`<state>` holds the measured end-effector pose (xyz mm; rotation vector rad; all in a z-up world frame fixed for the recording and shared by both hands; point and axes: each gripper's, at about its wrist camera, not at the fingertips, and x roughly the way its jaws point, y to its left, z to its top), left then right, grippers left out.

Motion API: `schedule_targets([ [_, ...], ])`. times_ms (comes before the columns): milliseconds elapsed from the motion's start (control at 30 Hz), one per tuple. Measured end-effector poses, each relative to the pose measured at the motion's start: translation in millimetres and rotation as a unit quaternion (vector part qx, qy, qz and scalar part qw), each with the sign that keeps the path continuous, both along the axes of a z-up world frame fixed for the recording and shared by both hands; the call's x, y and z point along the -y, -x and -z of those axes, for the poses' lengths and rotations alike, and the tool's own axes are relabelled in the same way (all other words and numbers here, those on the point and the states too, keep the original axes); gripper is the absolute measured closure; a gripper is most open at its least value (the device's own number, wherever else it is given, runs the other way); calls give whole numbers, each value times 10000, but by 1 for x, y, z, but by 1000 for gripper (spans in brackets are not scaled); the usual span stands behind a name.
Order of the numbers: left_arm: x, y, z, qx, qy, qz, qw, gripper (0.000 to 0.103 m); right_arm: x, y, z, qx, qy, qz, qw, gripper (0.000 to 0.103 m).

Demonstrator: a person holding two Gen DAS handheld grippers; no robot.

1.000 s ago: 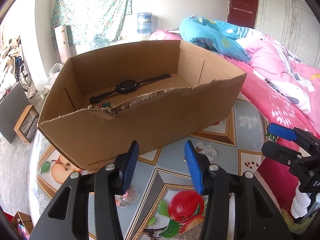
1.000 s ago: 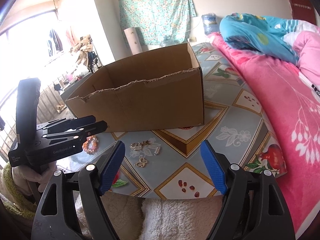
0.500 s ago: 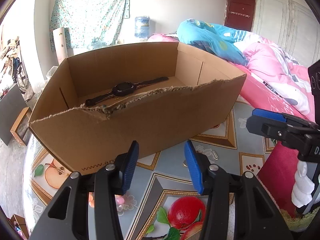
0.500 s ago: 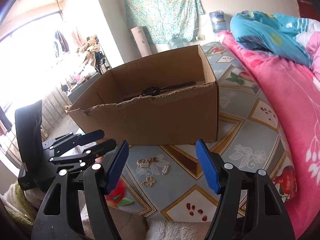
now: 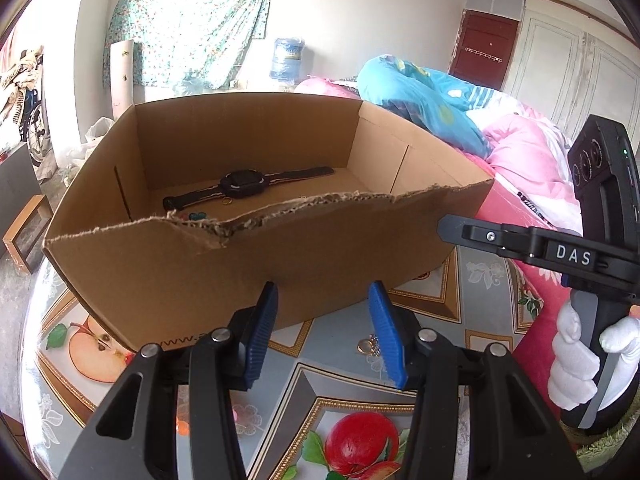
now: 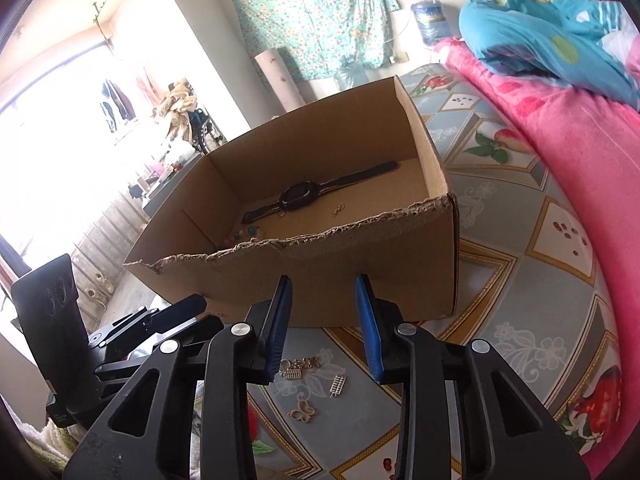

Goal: Organize jewelry
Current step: 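Move the right tool toward the gold charms on the table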

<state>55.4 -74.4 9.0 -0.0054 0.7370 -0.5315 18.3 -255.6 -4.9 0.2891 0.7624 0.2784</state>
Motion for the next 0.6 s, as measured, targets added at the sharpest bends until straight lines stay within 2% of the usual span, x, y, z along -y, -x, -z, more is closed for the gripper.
schedule_targets([
  [167,1,0,0,-24,56,45,10000,57,2,-2,-2,-1,44,5,10000,73],
  [333,6,19,1,-81,-60,312,9995,57,7,20,-8,68,284,-18,9996,73],
  [400,10,27,7,-272,-28,441,9987,57,8,30,-3,-27,404,-55,9992,73],
  [467,17,36,15,-435,-81,621,9971,57,7,38,5,-217,501,-86,9985,77],
  [600,38,50,24,-517,-267,957,9937,57,7,51,24,-585,399,-37,9975,78],
])
